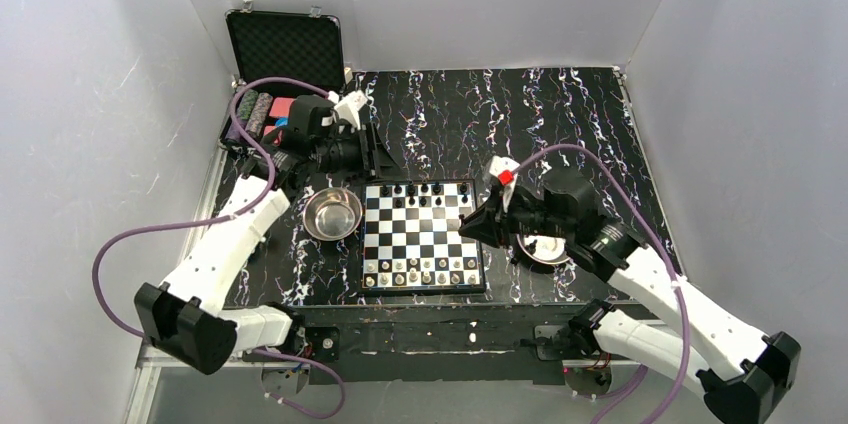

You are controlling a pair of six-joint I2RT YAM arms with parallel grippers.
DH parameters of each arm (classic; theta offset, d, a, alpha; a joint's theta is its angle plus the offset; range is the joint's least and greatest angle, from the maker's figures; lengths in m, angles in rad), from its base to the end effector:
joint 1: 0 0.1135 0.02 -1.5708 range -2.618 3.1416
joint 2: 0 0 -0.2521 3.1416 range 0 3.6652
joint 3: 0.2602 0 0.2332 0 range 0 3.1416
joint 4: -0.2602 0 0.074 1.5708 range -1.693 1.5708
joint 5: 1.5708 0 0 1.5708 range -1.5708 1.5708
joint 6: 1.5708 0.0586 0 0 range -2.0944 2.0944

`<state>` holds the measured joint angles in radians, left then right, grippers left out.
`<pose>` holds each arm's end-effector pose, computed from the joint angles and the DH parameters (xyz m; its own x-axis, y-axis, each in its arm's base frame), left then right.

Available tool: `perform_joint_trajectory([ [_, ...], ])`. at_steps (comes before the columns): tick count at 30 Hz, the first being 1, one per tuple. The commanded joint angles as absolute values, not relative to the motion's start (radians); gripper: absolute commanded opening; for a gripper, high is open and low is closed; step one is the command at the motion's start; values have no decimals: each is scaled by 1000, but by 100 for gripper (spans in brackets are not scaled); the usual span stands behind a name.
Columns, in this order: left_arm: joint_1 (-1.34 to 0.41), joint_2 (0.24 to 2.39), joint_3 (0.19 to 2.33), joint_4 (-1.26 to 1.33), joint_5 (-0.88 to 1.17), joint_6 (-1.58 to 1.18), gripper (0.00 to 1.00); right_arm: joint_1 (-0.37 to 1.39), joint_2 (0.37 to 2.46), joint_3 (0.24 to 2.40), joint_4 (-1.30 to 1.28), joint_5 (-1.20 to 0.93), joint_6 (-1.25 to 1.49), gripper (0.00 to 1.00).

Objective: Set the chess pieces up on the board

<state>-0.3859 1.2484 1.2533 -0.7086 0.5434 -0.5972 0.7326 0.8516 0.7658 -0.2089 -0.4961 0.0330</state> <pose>0.2293 -0.1259 0.3334 -0.8823 -0.1611 -0.4424 0.2313 0.6700 -0.7054 0.1328 0.1570 0.3072 -0.2464 -0.1826 -0.9518 -0.9192 0.3554 0.1698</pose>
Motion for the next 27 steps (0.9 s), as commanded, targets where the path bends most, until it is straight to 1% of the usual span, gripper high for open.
perform_joint_trajectory([
  [1,-450,1165,1296,-734,563,-686,38,754,785,763,-124,-581,-189,1],
  [5,-490,1156,1323,-713,575,-737,38,775,761,773,-150,-589,-265,1],
  [12,-610,1177,1356,-633,555,-824,39,798,793,833,-192,-571,-275,1],
  [18,-715,1228,1367,-631,541,-809,39,810,801,843,-181,-571,-257,1],
  [27,-798,1281,1411,-673,500,-754,39,814,794,842,-163,-562,-230,1],
])
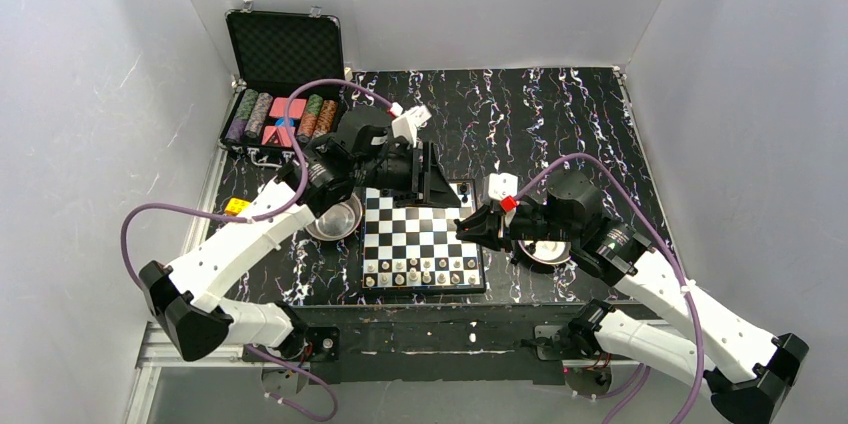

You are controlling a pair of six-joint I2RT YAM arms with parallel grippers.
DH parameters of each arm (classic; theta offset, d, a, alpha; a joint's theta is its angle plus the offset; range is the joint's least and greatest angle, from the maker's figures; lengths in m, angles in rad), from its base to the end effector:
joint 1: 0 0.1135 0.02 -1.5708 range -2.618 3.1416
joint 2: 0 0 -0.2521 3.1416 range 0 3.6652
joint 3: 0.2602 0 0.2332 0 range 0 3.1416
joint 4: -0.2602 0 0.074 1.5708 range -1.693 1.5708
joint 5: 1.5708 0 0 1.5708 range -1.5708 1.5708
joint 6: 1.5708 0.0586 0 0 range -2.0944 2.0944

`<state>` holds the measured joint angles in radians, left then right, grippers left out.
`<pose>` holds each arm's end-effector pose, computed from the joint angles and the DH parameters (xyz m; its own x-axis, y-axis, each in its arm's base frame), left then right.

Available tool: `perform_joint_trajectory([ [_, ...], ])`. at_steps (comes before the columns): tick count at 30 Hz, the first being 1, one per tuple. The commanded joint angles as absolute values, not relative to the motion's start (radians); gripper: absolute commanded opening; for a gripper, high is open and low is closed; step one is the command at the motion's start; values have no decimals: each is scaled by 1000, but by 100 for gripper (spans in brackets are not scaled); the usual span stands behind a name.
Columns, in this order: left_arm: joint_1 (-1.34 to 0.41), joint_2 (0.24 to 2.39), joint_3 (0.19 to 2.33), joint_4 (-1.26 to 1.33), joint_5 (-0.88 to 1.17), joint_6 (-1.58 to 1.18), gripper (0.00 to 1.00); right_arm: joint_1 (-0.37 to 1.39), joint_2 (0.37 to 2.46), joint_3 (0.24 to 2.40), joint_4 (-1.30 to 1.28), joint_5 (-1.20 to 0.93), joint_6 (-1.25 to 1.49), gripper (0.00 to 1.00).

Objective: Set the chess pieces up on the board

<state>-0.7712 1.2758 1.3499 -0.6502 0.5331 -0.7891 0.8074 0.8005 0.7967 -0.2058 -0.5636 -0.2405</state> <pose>0.1738 -0.2105 0.3634 -0.9181 0.0400 -0.3943 0.3609 0.4953 -0.7902 0.1093 0.1595 0.3279 0.0918 -0.1953 -0.9764 -0.9783 0.1652 -0.1250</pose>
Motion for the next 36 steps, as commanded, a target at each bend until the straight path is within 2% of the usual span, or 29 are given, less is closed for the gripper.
perform_joint_trajectory([
  [1,-806,1288,1418,-678,494,-748,39,813,795,843,-160,-562,-227,1],
  [17,-865,1334,1466,-763,391,-677,38,813,762,844,-142,-543,-206,1],
  [36,-898,1367,1491,-778,381,-654,34,813,742,839,-131,-492,-208,1],
])
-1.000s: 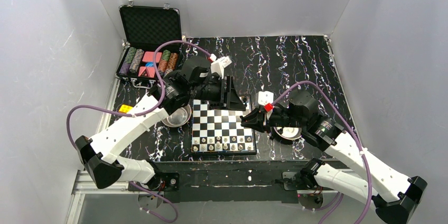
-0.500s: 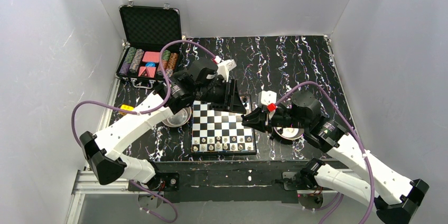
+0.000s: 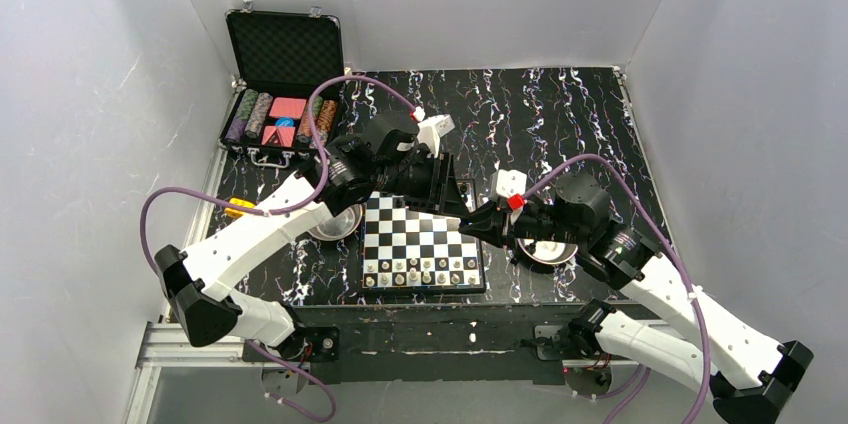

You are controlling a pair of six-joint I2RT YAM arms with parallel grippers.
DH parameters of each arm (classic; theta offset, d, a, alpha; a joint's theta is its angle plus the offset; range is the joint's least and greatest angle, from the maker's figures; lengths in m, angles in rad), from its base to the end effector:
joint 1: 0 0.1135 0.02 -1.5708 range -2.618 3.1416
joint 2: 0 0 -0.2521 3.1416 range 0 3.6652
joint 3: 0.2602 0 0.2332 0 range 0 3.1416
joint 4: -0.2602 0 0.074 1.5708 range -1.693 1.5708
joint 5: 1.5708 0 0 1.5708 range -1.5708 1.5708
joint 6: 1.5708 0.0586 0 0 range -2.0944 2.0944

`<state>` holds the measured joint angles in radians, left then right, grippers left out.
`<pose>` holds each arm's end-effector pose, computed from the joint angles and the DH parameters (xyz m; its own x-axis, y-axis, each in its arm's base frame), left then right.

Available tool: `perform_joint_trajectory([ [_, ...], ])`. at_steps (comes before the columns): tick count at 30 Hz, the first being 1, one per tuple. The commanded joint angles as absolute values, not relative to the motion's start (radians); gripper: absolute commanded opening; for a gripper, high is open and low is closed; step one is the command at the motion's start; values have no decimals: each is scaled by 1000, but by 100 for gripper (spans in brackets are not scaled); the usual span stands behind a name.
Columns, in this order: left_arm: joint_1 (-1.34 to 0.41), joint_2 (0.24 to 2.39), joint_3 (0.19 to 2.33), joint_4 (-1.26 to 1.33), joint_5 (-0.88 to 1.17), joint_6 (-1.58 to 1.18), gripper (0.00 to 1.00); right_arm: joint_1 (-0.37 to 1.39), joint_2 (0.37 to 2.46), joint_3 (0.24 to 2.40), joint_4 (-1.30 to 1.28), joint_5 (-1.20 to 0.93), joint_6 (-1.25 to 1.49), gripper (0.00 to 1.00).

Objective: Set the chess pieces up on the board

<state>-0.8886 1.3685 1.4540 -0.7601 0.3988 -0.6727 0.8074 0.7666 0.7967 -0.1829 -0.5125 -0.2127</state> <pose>0.1644 -0.2384 0.3595 -0.8728 0.1638 -0.4597 0.4636 0.5724 -0.6763 0.1075 0.1539 0.3361 0.1008 -0.1608 -0.9818 -0.9652 0.2235 -0.1357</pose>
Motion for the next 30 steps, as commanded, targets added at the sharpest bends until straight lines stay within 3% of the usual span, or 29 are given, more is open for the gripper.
perform_joint_trajectory([
  [1,-898,1369,1492,-779,379,-654,33,813,741,838,-130,-491,-207,1],
  [10,-899,1379,1506,-779,370,-653,27,813,739,838,-129,-492,-203,1],
  [22,-900,1377,1504,-777,369,-655,7,814,734,833,-128,-474,-198,1],
  [23,-900,1376,1504,-776,366,-654,7,813,736,832,-125,-470,-197,5],
  [26,-899,1372,1505,-785,332,-651,7,814,737,829,-120,-462,-195,32],
  [27,-894,1372,1508,-792,316,-645,7,813,738,827,-120,-462,-197,49],
  [28,-885,1373,1515,-806,302,-637,7,813,735,824,-121,-459,-198,59],
  [30,-847,1374,1532,-832,285,-621,7,813,728,817,-123,-448,-200,68],
])
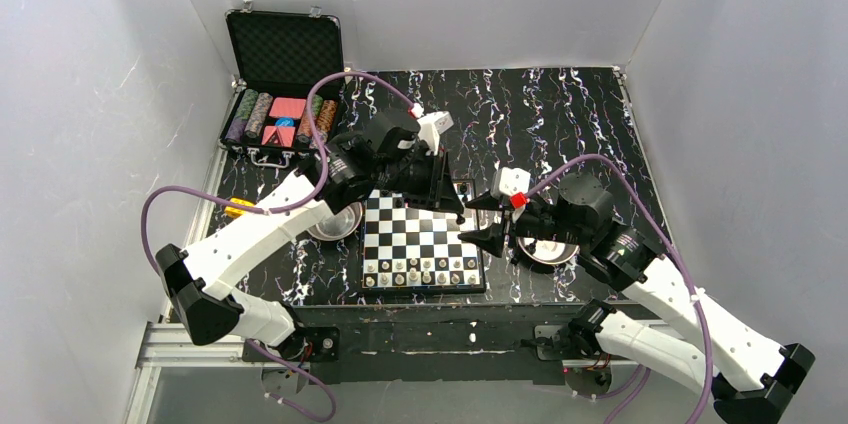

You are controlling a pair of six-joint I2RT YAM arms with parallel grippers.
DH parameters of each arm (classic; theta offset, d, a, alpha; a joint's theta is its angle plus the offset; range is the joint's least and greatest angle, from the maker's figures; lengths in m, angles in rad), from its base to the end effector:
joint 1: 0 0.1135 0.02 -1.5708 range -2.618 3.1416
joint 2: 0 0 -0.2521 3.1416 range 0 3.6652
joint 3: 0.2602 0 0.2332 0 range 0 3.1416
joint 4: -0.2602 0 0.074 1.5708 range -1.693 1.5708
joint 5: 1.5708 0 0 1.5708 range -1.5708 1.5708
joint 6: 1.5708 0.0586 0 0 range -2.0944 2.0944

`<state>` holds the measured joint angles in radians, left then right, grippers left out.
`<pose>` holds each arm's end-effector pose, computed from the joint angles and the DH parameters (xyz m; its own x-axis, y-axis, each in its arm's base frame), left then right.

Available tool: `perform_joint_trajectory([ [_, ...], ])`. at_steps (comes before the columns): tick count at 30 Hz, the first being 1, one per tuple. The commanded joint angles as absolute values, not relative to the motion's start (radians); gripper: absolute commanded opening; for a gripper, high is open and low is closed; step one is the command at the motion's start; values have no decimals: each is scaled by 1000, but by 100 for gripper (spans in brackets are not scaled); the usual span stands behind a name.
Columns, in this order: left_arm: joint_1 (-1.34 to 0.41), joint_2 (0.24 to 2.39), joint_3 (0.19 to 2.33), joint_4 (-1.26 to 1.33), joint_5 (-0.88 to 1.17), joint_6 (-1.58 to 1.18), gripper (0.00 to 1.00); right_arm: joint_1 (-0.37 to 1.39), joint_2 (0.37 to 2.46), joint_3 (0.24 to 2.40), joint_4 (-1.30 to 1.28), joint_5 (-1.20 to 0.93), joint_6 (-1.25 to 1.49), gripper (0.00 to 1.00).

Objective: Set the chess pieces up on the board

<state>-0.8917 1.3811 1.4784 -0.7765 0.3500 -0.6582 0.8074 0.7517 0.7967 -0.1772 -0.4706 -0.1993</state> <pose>0.1673 -0.2393 0.3616 -0.8618 0.1528 -0.4838 0.4695 0.6015 -0.6463 0.1076 0.1509 0.3391 0.0997 -0.1511 -0.9835 -0.9538 0.2669 -0.1377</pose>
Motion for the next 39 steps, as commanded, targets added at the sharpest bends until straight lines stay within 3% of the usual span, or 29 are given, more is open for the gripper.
perform_joint_trajectory([
  [1,-821,1370,1535,-838,279,-609,7,813,719,814,-122,-438,-201,70],
  [7,-649,1303,1448,-830,132,-525,4,813,666,767,-82,-306,-169,73],
  [15,-639,1230,1126,-576,-269,-424,3,813,667,728,-78,-219,-124,74],
  [21,-620,1301,1011,-398,-285,-426,2,813,677,703,-74,-226,-89,73],
  [39,-488,1464,944,-222,-209,-408,0,813,656,632,-58,-243,-60,71],
])
